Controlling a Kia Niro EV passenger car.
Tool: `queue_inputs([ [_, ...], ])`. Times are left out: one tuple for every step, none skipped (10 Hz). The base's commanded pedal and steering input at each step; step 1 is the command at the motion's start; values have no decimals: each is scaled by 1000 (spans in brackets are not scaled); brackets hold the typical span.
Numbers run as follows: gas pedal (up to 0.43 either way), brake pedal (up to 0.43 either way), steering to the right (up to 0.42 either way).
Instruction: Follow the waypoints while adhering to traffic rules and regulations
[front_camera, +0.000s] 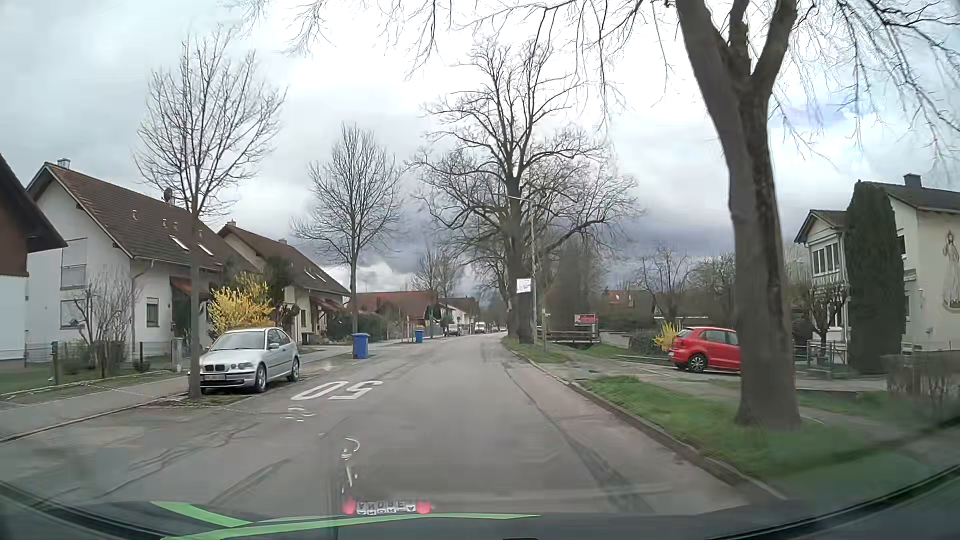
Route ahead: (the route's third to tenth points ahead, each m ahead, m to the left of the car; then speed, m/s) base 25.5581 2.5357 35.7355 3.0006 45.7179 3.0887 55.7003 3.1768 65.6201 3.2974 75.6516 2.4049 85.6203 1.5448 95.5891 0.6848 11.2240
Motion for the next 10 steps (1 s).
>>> queue_inputs([
  [98, 0, 1],
  [98, 0, 1],
  [98, 0, 1],
  [98, 0, 1],
  [98, 0, 1],
  [98, 0, 0],
  [98, 0, 0],
  [98, 0, -3],
  [98, 0, -4],
  [98, 0, -5],
])
